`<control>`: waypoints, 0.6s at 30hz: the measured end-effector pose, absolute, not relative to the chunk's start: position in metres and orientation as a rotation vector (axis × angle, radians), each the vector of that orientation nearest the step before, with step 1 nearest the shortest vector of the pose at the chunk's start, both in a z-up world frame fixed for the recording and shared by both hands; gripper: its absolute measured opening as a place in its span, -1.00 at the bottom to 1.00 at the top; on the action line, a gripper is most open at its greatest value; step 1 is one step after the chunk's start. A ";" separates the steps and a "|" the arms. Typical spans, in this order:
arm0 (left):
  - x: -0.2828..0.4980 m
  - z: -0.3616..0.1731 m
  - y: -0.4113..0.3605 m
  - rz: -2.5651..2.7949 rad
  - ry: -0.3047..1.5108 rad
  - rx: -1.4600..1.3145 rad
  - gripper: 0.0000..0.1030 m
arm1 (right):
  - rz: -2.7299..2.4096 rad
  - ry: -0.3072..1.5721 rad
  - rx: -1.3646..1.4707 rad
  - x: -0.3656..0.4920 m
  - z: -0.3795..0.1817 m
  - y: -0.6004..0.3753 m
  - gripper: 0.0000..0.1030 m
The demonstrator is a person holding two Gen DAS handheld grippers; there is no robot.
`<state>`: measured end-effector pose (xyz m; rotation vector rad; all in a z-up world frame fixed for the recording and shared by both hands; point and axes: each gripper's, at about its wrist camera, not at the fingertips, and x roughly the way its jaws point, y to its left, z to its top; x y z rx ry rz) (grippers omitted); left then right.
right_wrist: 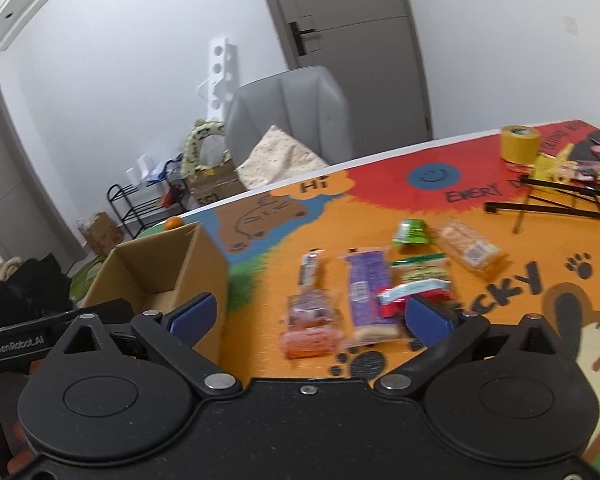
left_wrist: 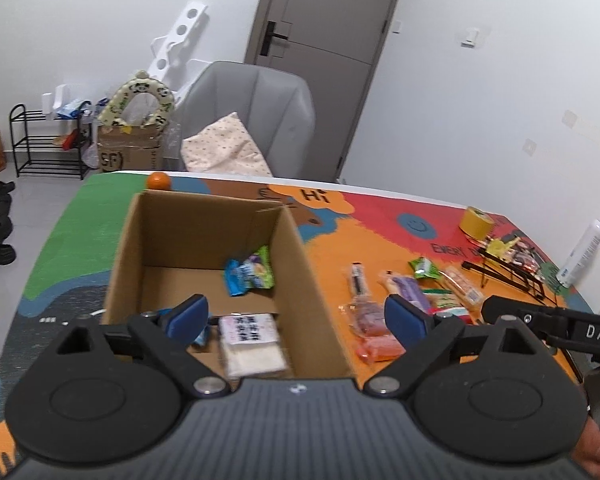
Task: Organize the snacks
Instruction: 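Withdraw both grippers from the box toward the remaining snacks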
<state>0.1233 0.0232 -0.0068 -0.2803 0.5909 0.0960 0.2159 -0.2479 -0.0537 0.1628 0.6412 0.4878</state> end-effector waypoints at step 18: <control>0.153 -0.009 -0.037 0.000 0.578 -0.220 0.78 | 0.367 0.648 0.239 0.235 -0.079 -0.305 0.78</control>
